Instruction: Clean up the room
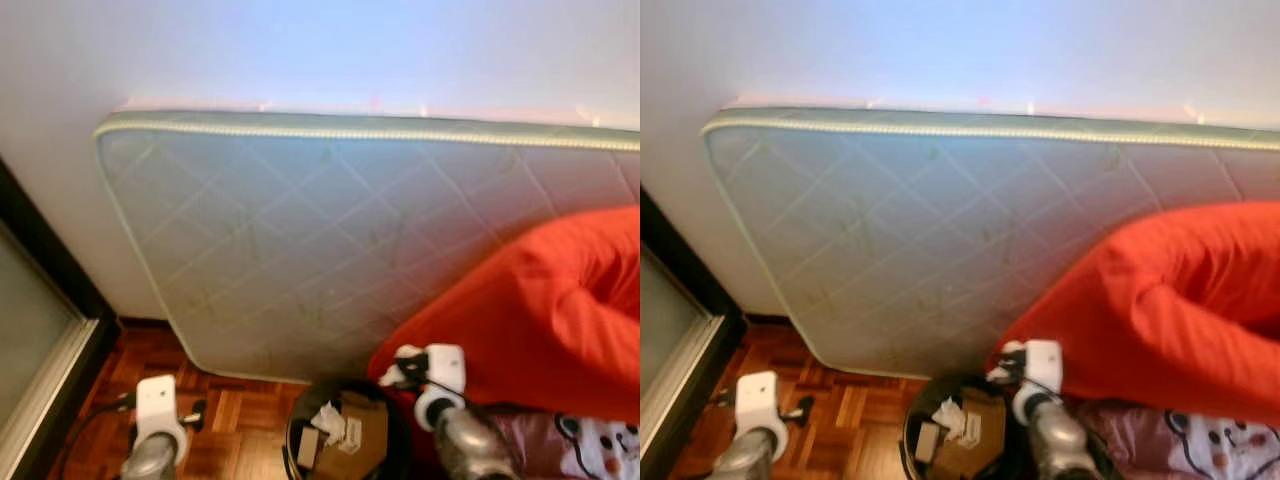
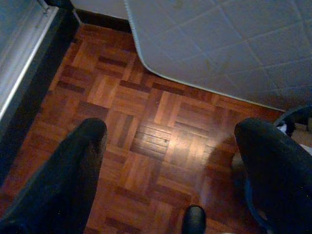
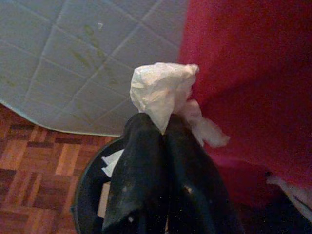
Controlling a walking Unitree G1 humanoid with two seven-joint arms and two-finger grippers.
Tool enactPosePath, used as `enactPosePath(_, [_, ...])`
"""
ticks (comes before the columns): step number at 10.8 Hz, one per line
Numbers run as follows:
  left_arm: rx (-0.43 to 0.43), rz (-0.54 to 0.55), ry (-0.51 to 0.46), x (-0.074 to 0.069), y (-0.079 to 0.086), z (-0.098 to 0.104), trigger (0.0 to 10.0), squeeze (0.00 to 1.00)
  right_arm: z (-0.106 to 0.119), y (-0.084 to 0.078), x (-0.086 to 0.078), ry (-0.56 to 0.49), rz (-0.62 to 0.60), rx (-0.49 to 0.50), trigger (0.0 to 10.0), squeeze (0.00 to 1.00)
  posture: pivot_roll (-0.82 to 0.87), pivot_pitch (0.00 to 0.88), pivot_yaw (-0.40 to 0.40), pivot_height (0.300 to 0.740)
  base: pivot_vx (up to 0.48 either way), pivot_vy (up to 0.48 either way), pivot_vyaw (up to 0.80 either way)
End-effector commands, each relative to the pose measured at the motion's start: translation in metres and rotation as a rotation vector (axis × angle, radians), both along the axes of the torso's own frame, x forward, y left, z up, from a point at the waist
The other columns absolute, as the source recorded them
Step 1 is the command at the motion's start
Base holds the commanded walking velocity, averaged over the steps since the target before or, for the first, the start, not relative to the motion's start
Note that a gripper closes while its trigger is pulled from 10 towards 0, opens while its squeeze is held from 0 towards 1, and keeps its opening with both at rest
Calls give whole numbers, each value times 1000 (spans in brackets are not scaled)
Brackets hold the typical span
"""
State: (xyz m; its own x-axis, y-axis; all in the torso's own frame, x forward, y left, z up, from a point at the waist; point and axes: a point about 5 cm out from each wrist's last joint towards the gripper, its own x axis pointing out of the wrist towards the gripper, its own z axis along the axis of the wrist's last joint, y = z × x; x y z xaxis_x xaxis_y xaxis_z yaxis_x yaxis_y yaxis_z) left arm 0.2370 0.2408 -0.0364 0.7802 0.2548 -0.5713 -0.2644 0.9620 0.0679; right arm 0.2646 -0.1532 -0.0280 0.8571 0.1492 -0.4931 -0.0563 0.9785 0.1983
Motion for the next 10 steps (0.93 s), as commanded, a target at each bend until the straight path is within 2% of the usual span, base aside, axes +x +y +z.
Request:
enactPosePath(1, [-10, 6, 1, 3, -4, 0, 10000, 0, 2, -3, 2, -11, -6, -5, 10000, 0, 191, 24, -46, 651, 0, 0, 0])
enactPosePath(3, [1, 2, -74, 18, -2, 13, 10000, 0, 1, 0, 2, 8, 18, -21, 10000, 0, 216, 86, -53, 651, 0, 0, 0])
enactPosePath(5, [12, 2, -151, 29, 0, 26, 10000, 0, 3, 1, 4, -5, -3, 6, 10000, 0, 227, 130, -56, 651, 0, 0, 0])
enactPosePath(6, [18, 19, -174, 34, 3, 31, 10000, 0, 2, 6, 3, 10, 32, -8, 10000, 0, 235, 148, -62, 651, 0, 0, 0])
enactPosePath(9, [39, 19, -245, 44, 10, 45, 10000, 0, 0, 12, 2, 18, 39, 12, 10000, 0, 267, 165, -60, 651, 0, 0, 777])
enactPosePath(10, [42, 16, -260, 43, 10, 46, 10000, 0, -1, 14, 1, 26, 44, 11, 10000, 0, 278, 191, -72, 651, 0, 0, 0])
